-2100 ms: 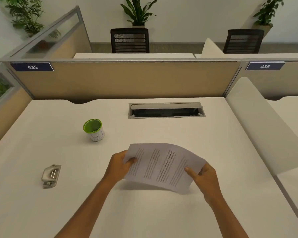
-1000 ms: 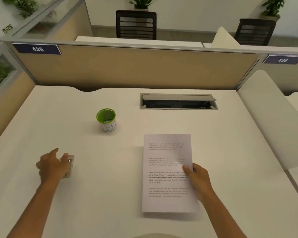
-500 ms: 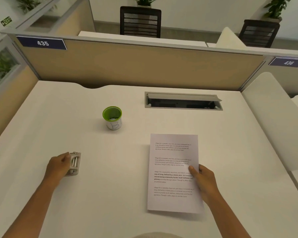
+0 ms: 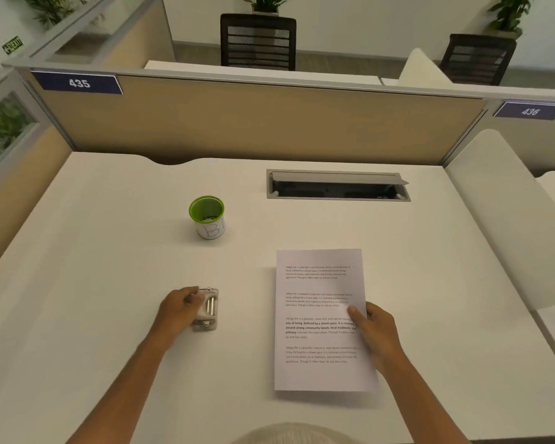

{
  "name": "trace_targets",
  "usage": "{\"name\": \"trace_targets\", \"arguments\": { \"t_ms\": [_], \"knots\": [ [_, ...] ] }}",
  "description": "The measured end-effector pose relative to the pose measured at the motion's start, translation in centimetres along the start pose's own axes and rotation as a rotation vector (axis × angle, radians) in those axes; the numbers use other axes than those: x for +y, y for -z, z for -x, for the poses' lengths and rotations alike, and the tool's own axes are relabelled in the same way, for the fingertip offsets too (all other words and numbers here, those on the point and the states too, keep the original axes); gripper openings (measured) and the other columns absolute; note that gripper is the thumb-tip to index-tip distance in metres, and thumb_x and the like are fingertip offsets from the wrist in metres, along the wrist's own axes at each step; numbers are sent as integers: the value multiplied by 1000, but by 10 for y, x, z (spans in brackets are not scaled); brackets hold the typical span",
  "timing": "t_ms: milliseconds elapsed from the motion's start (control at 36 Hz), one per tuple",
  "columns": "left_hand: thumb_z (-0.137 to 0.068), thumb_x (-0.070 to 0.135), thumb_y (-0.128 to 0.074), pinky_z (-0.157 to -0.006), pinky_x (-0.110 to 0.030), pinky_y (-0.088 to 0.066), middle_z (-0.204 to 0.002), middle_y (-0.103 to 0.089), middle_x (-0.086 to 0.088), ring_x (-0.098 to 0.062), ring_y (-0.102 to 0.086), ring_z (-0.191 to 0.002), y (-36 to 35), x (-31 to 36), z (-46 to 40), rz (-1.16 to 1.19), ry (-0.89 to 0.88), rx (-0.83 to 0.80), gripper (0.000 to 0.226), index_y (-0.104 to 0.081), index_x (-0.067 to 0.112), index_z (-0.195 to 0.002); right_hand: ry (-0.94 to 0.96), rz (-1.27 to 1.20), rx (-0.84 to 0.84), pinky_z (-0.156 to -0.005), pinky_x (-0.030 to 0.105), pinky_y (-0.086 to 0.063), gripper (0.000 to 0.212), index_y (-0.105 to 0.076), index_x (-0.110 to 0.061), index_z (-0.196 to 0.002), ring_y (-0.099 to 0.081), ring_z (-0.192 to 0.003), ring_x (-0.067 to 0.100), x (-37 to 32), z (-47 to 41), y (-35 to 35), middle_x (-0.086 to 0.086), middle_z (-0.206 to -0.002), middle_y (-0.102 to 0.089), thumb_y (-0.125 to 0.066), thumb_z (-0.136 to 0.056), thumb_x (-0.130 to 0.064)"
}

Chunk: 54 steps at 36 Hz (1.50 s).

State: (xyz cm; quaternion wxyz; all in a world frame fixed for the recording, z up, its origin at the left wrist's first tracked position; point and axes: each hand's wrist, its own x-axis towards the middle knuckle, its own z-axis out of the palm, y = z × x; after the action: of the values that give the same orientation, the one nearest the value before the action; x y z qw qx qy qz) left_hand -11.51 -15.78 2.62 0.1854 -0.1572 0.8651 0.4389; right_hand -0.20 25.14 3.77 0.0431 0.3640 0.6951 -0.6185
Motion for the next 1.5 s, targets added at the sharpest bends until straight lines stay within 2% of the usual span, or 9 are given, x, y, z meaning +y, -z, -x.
{"name": "trace_targets", "arguments": {
  "t_ms": [194, 306, 417, 528, 667, 1028, 1167, 1333, 1500],
  "knots": [
    [-98, 26, -75, -107, -53, -56, -132, -69, -16, -34, -69, -121, -50, 20, 15, 77, -28, -89, 40, -72, 9, -133, 1, 24, 7, -80, 45, -69, 14, -77, -15, -113, -83, -86, 25, 3, 3, 4, 3, -101, -85, -71, -102, -22],
    [-96, 24, -78, -105, -55, -58, -128, -69, -17, -35, -69, -120, -71, 29, 24, 136, -22, -125, 42, -71, 7, -134, -4, 53, 7, -63, 28, -65, 12, -78, -16, -109, -82, -79, 19, 6, 1, 5, 1, -98, -84, -70, -103, -22],
    [-95, 22, -79, -104, -55, -59, -127, -68, -17, -34, -70, -119, -87, 35, 33, 157, -36, -141, 43, -70, 6, -134, 3, 88, -10, -64, 26, -63, 13, -77, -16, -111, -81, -86, 20, 10, -2, 4, 0, -100, -83, -68, -103, -22],
    [-95, 18, -80, -88, -53, -67, -126, -66, -15, -33, -71, -116, -99, 41, 41, 205, -20, -157, 41, -70, 9, -133, 3, 111, -24, -69, 30, -64, 12, -78, -17, -107, -81, -86, 21, 14, -6, 5, 0, -99, -83, -67, -103, -22],
    [-94, 17, -81, -83, -49, -69, -124, -67, -14, -31, -72, -114, -108, 45, 47, 231, 12, -163, 42, -69, 10, -134, 3, 128, -29, -60, 20, -59, 9, -76, -23, -100, -80, -83, 15, 16, -9, 6, -4, -97, -82, -67, -103, -22],
    [-93, 17, -82, -82, -47, -69, -125, -67, -14, -30, -71, -115, -120, 49, 58, 260, 11, -164, 43, -69, 9, -133, -2, 131, -65, -72, 32, -63, 13, -77, -14, -106, -79, -88, 21, 21, -19, 4, 0, -100, -81, -66, -103, -20],
    [-93, 17, -82, -79, -45, -69, -124, -67, -13, -29, -72, -113, -122, 50, 60, 270, 19, -160, 43, -69, 9, -133, -3, 134, -89, -76, 35, -65, 10, -75, -21, -101, -79, -89, 21, 21, -19, 2, -1, -100, -81, -66, -103, -21],
    [-93, 18, -82, -76, -42, -70, -124, -67, -15, -30, -71, -115, -124, 48, 60, 257, 19, -141, 41, -70, 12, -131, -13, 157, -102, -70, 30, -61, 10, -76, -18, -102, -79, -88, 20, 20, -17, -1, 0, -100, -81, -65, -103, -21],
    [-92, 17, -83, -81, -49, -69, -123, -66, -19, -35, -71, -117, -123, 48, 60, 279, 23, -153, 41, -70, 10, -130, -10, 207, -101, -69, 29, -60, 17, -76, -13, -110, -78, -88, 20, 18, -19, -1, 2, -104, -81, -64, -104, -23]
  ]
}}
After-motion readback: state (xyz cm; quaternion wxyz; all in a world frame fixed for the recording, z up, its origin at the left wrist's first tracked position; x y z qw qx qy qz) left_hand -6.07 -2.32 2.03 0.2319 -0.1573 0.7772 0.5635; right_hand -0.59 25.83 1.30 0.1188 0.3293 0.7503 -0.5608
